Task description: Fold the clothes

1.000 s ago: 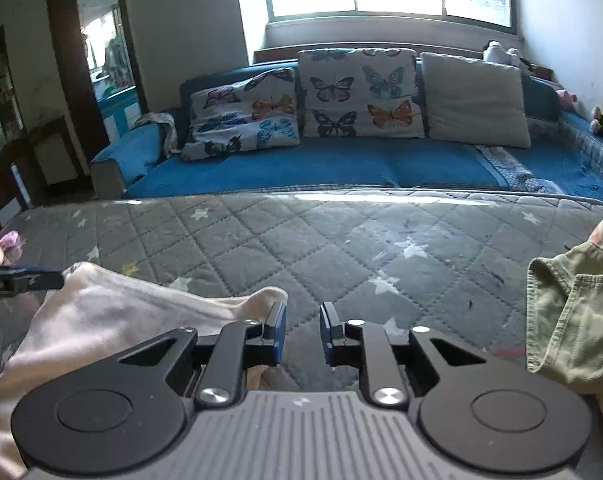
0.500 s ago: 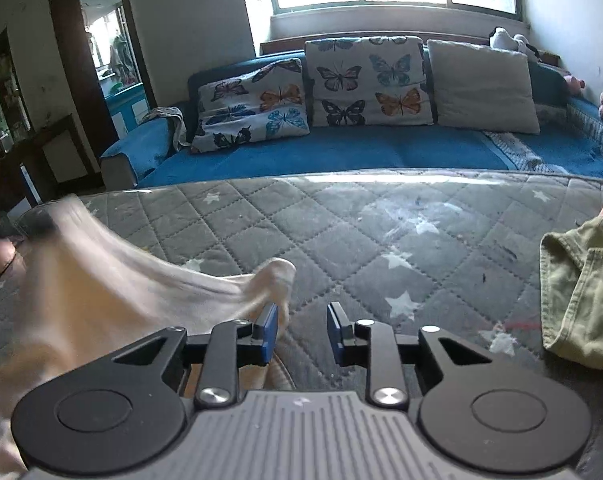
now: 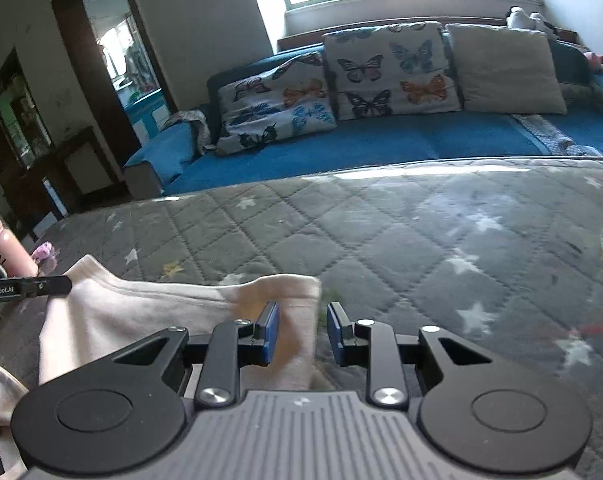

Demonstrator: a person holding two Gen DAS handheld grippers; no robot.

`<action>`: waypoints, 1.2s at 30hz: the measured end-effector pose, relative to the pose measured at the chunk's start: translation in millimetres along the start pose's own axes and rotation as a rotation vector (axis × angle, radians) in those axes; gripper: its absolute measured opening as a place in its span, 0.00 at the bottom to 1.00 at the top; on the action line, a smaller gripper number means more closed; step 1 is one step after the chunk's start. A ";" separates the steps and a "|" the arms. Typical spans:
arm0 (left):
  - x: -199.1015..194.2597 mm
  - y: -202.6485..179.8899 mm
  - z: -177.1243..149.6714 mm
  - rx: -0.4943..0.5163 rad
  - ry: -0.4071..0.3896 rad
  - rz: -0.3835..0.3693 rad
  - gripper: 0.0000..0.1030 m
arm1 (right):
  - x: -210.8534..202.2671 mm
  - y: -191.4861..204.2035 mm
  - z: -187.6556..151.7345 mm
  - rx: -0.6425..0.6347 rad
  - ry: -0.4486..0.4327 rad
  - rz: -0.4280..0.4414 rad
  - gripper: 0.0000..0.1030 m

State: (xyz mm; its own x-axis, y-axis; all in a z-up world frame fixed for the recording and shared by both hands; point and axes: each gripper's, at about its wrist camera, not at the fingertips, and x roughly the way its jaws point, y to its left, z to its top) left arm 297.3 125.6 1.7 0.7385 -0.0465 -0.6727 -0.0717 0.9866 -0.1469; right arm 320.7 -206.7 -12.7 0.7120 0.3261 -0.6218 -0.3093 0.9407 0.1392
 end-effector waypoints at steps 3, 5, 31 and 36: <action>-1.2 -0.8 0.2 0.001 -0.008 0.001 0.06 | 2.4 7.1 1.3 -0.018 -0.017 -0.010 0.05; -4.6 -2.0 0.5 0.001 -0.023 0.002 0.06 | 4.0 11.8 2.1 -0.030 -0.028 -0.016 0.02; -119.6 36.2 -52.3 0.027 -0.060 0.161 0.51 | -81.0 79.4 -39.8 -0.261 0.061 0.079 0.48; -155.5 63.0 -92.5 -0.023 -0.071 0.225 0.53 | -117.2 118.1 -72.2 -0.346 0.068 0.175 0.49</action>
State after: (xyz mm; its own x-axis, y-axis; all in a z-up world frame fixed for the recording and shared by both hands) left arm 115.9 180.5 30.0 0.7472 0.1864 -0.6379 -0.2546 0.9669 -0.0157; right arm 155.3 -140.6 20.9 0.5900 0.4611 -0.6628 -0.6250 0.7805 -0.0132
